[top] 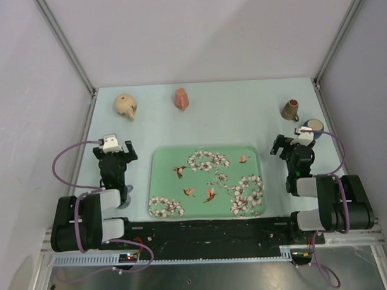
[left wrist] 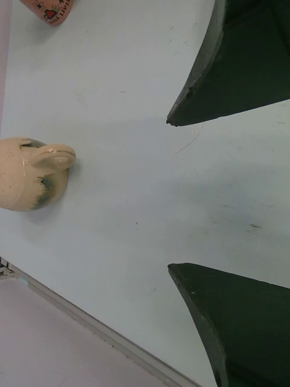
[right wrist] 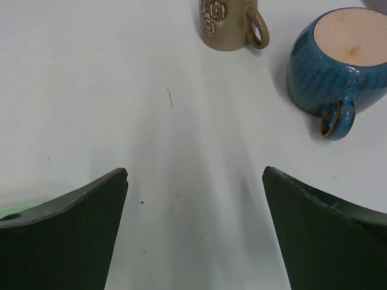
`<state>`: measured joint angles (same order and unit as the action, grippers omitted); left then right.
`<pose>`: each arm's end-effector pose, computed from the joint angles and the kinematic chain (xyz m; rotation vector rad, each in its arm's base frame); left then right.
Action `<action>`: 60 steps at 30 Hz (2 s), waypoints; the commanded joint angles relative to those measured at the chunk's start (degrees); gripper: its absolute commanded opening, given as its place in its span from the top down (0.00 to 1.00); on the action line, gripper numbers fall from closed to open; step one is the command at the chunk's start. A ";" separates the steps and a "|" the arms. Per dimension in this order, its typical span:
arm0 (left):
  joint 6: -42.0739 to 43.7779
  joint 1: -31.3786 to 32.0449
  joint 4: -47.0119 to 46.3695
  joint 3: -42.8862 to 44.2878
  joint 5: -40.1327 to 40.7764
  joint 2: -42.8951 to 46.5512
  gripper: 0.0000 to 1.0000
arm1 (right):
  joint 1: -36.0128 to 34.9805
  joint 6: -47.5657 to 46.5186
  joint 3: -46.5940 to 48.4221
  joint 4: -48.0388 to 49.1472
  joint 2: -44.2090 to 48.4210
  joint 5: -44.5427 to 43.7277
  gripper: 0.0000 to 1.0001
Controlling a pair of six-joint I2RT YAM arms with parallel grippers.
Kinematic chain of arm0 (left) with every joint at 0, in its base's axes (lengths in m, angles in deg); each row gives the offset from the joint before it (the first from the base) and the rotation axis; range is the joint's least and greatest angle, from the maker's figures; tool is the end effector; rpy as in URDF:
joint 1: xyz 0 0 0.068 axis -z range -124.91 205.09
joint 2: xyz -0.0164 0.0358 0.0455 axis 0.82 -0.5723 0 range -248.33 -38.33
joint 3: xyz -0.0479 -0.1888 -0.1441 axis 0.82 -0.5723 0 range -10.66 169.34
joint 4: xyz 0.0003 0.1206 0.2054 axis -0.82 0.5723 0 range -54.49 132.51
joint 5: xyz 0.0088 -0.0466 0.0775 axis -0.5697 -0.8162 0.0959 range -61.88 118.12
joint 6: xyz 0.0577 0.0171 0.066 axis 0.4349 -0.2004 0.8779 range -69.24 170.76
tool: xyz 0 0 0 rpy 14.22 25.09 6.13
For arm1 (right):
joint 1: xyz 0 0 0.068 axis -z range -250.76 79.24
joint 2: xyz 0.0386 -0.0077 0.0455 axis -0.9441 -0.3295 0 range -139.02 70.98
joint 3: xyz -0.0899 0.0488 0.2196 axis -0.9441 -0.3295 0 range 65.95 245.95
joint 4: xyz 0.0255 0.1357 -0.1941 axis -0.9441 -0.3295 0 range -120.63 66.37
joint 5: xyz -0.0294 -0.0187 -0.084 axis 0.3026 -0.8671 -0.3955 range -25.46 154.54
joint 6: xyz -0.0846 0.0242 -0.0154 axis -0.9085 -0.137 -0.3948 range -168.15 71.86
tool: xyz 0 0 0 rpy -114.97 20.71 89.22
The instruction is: Turn the mug right side up
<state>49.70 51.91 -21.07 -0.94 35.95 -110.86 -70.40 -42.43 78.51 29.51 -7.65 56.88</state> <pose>0.2551 0.0251 0.1502 -0.1649 1.6725 0.1426 0.2673 -0.0123 0.1303 0.1903 1.7847 -0.0532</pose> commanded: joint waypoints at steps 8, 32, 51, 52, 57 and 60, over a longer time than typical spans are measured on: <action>1.93 0.66 4.96 4.67 0.16 2.97 0.02 | -0.93 1.12 14.25 -24.50 14.20 0.23 0.00; 60.62 21.63 122.61 45.50 -3.70 -2.37 0.05 | -37.24 -3.66 39.30 -65.34 19.59 9.98 0.00; 58.65 18.22 112.51 40.62 1.74 -12.85 0.90 | -41.41 0.87 37.24 -62.62 17.89 9.20 0.00; 57.89 18.22 112.54 41.73 1.13 -12.66 0.95 | -41.58 1.09 37.22 -62.41 18.07 9.09 0.00; 51.06 17.98 113.59 51.97 -2.94 -10.74 1.00 | -42.12 3.32 37.26 -60.10 20.30 10.92 0.00; 43.69 17.75 115.27 62.29 -9.10 -10.02 1.00 | -42.18 6.23 37.86 -58.19 21.09 14.67 0.00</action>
<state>102.81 70.14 93.24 48.65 33.83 -124.15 -112.17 -40.24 115.49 -34.07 10.90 67.65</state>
